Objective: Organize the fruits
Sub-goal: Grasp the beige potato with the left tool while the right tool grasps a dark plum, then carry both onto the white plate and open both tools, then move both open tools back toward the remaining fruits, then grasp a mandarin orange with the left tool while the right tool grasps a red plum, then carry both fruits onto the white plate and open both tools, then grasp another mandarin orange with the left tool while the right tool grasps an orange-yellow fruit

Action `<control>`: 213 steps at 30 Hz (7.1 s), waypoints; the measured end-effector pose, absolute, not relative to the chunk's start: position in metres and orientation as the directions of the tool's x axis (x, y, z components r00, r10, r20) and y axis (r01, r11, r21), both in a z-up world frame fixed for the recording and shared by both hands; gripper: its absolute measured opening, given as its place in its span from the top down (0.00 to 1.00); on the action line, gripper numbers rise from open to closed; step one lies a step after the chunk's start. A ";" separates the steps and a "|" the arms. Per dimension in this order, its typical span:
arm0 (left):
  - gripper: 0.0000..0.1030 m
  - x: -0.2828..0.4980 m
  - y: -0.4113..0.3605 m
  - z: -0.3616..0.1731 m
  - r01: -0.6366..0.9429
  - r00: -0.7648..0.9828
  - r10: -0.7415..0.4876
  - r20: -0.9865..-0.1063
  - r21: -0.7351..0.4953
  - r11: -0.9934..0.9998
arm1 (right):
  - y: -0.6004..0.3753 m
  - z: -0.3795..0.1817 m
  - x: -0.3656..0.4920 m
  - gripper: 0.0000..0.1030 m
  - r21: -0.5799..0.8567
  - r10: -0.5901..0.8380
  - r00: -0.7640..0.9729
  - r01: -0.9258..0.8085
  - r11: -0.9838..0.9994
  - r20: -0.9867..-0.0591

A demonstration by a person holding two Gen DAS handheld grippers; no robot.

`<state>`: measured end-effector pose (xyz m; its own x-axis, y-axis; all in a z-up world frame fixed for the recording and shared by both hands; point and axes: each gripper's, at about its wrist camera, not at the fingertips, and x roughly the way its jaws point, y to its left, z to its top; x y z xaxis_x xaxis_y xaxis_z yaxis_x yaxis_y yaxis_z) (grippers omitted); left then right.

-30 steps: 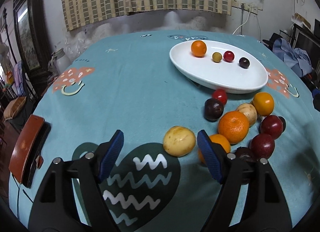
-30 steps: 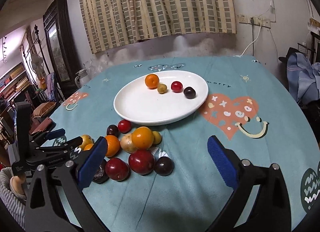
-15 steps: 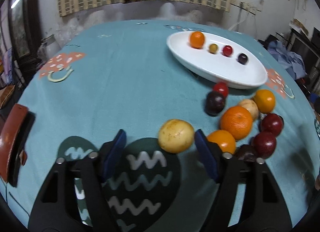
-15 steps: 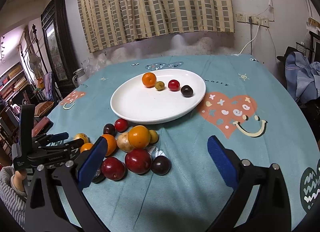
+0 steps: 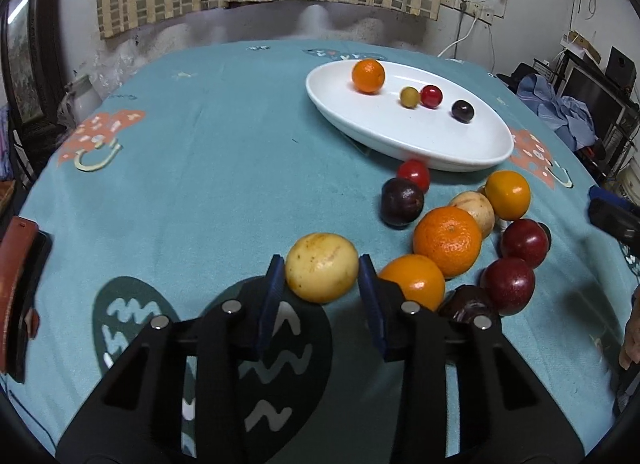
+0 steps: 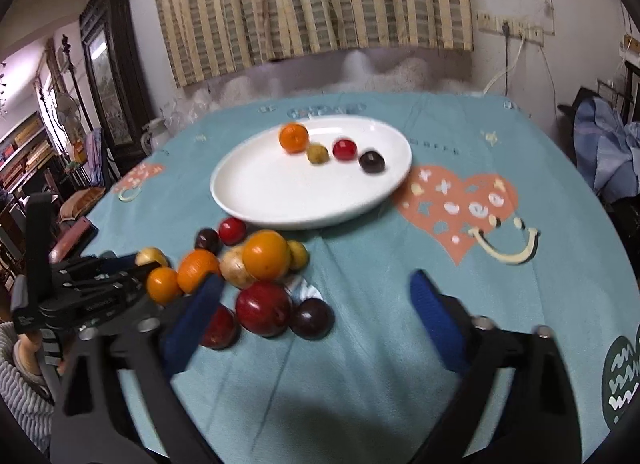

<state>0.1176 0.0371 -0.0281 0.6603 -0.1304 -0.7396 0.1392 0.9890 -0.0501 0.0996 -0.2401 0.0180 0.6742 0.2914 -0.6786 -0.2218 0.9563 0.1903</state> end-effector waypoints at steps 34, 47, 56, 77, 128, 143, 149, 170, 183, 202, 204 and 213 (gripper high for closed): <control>0.62 0.119 0.035 -0.031 0.117 0.665 -0.072 -0.743 0.008 0.993 | -0.218 -0.014 0.105 0.70 0.140 0.288 0.579 -0.286 0.948 -0.763; 0.63 0.111 0.040 -0.016 0.106 0.705 -0.083 -0.704 -0.012 0.994 | -0.239 0.010 0.098 0.72 0.188 0.307 0.646 -0.249 0.950 -0.699; 0.63 0.164 -0.001 0.031 0.156 0.738 -0.122 -0.664 -0.008 0.988 | -0.232 0.055 0.145 0.72 0.129 0.289 0.689 -0.274 0.953 -0.664; 0.27 0.142 0.019 0.031 0.054 0.764 -0.069 -0.641 -0.042 0.998 | -0.252 0.074 0.126 0.01 0.388 0.420 0.736 -0.230 0.893 -0.530; 0.63 0.128 0.025 -0.034 0.109 0.657 -0.094 -0.748 -0.030 0.994 | -0.205 0.011 0.089 0.09 0.130 0.294 0.659 -0.286 0.949 -0.692; 0.63 0.126 0.022 -0.035 0.121 0.649 -0.094 -0.755 -0.020 0.992 | -0.192 -0.015 0.109 0.49 0.137 0.318 0.597 -0.328 0.934 -0.736; 0.63 0.126 0.022 -0.036 0.123 0.650 -0.097 -0.754 -0.022 0.992 | -0.188 -0.015 0.110 0.59 0.146 0.337 0.582 -0.350 0.925 -0.740; 0.63 0.182 -0.027 0.045 0.167 0.764 -0.146 -0.629 -0.026 0.986 | -0.215 0.062 0.143 0.59 0.081 0.288 0.738 -0.304 0.949 -0.610; 0.44 0.223 -0.026 0.016 0.148 0.740 -0.137 -0.659 -0.038 0.988 | -0.226 0.029 0.194 0.28 0.146 0.280 0.739 -0.242 0.959 -0.613; 0.36 0.111 -0.006 0.008 0.128 0.733 -0.118 -0.670 -0.035 0.991 | -0.239 0.058 0.082 0.06 0.207 0.337 0.777 -0.267 0.941 -0.532; 0.29 0.106 -0.014 0.008 0.157 0.740 -0.138 -0.658 -0.031 0.987 | -0.238 0.056 0.083 0.06 0.209 0.343 0.765 -0.272 0.939 -0.546; 0.26 0.117 -0.042 -0.017 0.206 0.711 -0.108 -0.695 0.060 0.977 | -0.236 0.053 0.085 0.06 0.200 0.335 0.764 -0.269 0.942 -0.552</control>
<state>0.1167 -0.0422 -0.0167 0.7108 -0.1077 -0.6951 0.2063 0.9767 0.0596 0.0847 -0.2363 0.0533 0.7639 0.3351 -0.5516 -0.2690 0.9422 0.1998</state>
